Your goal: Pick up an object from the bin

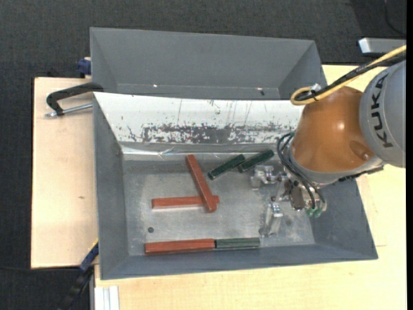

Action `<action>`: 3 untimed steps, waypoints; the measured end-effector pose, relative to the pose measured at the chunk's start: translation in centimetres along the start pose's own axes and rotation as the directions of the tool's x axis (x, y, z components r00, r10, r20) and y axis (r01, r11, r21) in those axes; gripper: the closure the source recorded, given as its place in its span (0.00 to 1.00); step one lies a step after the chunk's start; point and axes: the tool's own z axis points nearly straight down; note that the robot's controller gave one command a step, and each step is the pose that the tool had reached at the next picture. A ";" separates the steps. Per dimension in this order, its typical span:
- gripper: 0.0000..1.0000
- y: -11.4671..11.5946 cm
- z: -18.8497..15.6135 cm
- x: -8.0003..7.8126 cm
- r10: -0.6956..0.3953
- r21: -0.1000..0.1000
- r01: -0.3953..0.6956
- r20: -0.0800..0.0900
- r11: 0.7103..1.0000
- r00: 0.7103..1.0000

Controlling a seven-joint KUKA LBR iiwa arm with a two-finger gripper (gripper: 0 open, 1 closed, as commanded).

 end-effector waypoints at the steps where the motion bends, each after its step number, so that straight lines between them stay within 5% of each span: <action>1: 0.00 0.0 0.0 0.0 -0.001 0.000 0.001 0.000 1.000 1.000; 2: 0.00 0.0 3.5 -0.5 -0.233 0.002 0.233 0.002 0.972 0.972; 3: 0.00 2.8 5.7 -2.2 -0.390 0.001 0.390 0.003 0.921 0.921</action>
Offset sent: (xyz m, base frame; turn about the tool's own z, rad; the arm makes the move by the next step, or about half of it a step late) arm 0.0083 -0.0038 -0.0773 -0.4367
